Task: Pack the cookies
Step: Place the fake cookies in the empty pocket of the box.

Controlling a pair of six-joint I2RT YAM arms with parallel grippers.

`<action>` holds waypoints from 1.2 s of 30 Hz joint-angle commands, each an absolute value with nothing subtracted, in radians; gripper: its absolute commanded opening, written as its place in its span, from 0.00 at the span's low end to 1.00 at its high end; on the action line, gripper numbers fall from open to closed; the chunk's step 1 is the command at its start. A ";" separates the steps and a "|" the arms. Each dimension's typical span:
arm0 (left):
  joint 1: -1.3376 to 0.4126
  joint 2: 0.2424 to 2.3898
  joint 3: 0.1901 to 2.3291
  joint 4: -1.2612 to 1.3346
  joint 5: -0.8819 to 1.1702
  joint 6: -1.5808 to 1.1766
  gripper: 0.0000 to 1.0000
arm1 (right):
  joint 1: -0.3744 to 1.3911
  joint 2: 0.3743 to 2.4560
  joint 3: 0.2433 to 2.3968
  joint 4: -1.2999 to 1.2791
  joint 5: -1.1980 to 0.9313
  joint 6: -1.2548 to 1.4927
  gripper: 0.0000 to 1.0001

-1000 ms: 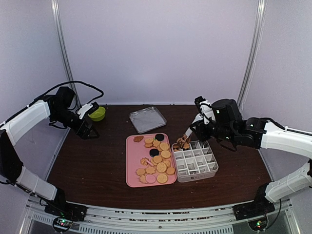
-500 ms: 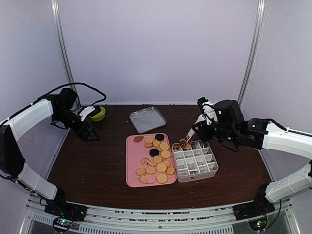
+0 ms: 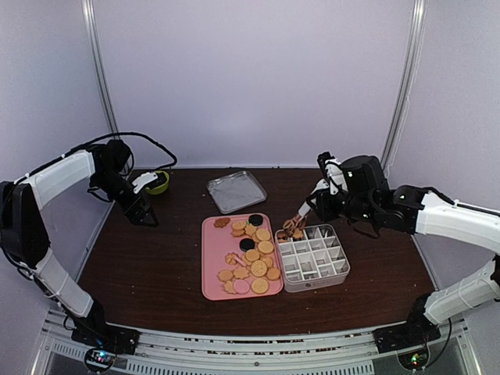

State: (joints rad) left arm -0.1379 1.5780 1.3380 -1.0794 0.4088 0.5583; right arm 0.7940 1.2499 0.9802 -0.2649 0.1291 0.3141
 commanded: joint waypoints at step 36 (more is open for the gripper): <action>-0.130 1.626 1.423 -1.132 0.479 0.549 0.94 | 0.784 1.179 0.970 -0.245 0.143 0.308 0.36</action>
State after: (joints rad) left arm -0.1379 1.6291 1.3888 -1.1294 0.4534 0.5667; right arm 0.7937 1.1782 0.9768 -0.3172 0.1318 0.3176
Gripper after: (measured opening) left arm 0.942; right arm 0.367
